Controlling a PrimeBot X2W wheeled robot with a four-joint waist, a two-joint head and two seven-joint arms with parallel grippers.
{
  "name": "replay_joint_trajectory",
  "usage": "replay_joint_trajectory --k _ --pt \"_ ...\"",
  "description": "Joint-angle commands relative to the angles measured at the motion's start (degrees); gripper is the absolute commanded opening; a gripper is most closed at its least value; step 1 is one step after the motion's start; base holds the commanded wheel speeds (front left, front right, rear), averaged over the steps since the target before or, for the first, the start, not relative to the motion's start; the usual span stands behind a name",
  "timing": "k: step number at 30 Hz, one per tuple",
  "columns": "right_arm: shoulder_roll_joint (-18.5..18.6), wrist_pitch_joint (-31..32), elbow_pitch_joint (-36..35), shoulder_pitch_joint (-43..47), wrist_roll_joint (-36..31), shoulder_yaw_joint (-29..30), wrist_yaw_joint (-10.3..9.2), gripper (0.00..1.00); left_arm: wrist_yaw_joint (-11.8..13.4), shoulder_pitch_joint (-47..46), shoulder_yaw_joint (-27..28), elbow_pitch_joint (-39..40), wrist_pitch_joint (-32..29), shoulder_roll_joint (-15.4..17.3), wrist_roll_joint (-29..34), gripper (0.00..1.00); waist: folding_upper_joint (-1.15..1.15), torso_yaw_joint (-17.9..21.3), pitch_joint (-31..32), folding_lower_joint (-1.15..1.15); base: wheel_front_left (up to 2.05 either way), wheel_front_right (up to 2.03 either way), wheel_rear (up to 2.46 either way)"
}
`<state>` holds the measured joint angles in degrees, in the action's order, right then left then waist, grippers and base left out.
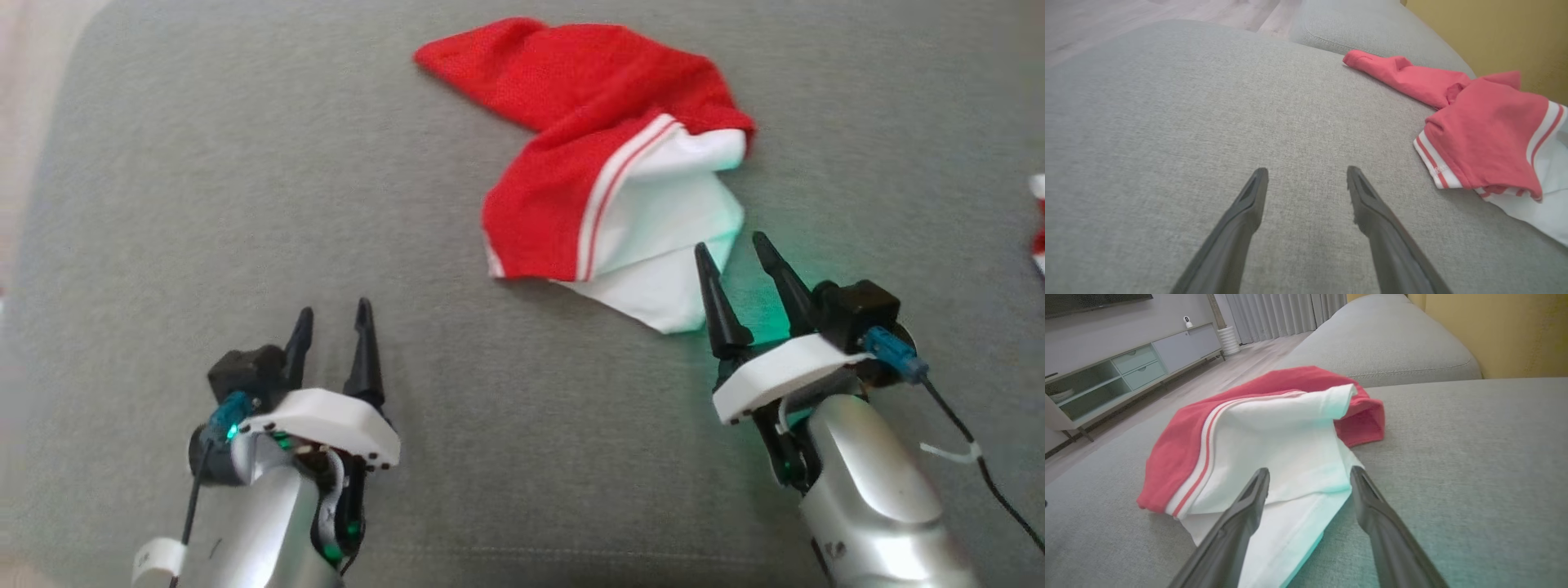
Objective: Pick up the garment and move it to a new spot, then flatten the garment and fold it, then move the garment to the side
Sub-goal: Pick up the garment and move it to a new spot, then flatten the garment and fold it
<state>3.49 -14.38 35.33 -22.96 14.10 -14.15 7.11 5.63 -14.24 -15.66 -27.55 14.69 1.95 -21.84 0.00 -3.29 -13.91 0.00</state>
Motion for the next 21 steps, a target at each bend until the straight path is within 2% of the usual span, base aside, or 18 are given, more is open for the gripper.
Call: replay_joint_trajectory --k 1,6,15,21 --pt "-0.6 -0.6 -0.9 -1.8 0.2 -0.6 0.37 1.00 0.4 -0.9 1.3 2.0 0.3 0.9 -0.2 1.00 0.00 -2.3 -0.7 0.00 0.00 0.00 0.00" --pt "-0.6 -0.6 2.8 -3.5 -0.4 2.4 0.37 1.00 0.8 -0.9 0.5 3.1 0.3 0.9 -0.4 1.00 0.00 -4.3 -1.5 0.00 0.00 0.00 0.00" --pt "-0.6 -0.6 6.0 -5.2 -2.3 5.9 0.37 1.00 1.2 -1.1 0.2 3.7 0.3 0.9 -0.5 1.00 0.00 -5.0 -2.6 0.00 0.00 0.00 0.00" --pt "-0.6 -0.6 5.3 -5.3 -2.0 4.5 0.37 1.00 1.3 -1.6 -0.1 3.9 0.3 0.9 -0.8 1.00 0.00 -4.8 -2.9 0.00 0.00 0.00 0.00"
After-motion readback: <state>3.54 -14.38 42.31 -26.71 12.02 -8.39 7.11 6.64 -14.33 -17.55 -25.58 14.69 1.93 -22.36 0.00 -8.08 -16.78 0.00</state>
